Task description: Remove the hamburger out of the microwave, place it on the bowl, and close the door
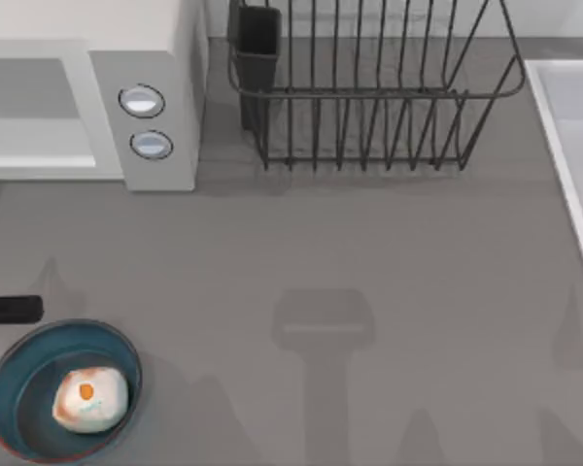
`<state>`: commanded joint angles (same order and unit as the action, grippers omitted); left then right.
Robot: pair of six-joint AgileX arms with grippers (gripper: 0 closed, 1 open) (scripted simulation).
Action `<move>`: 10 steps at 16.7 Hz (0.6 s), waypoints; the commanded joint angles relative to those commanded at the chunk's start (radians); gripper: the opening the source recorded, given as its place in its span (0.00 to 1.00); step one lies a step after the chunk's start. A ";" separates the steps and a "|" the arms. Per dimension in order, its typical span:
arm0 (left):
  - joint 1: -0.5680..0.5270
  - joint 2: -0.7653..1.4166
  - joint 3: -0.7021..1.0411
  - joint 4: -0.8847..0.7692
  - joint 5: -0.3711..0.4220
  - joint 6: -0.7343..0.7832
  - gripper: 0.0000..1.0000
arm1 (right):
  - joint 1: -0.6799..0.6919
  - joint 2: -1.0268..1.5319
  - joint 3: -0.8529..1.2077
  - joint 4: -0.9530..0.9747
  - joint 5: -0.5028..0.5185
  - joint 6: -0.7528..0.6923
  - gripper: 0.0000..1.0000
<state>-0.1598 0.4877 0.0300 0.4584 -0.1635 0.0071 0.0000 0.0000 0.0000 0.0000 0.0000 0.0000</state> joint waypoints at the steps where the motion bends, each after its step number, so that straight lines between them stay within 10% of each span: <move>1: -0.025 0.012 0.026 -0.012 -0.025 0.000 0.00 | 0.000 0.000 0.000 0.000 0.000 0.000 1.00; 10: -0.027 0.058 0.098 -0.067 -0.028 0.032 0.00 | 0.000 0.000 0.000 0.000 0.000 0.000 1.00</move>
<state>-0.1868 0.5453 0.1279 0.3910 -0.1914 0.0393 0.0000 0.0000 0.0000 0.0000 0.0000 0.0000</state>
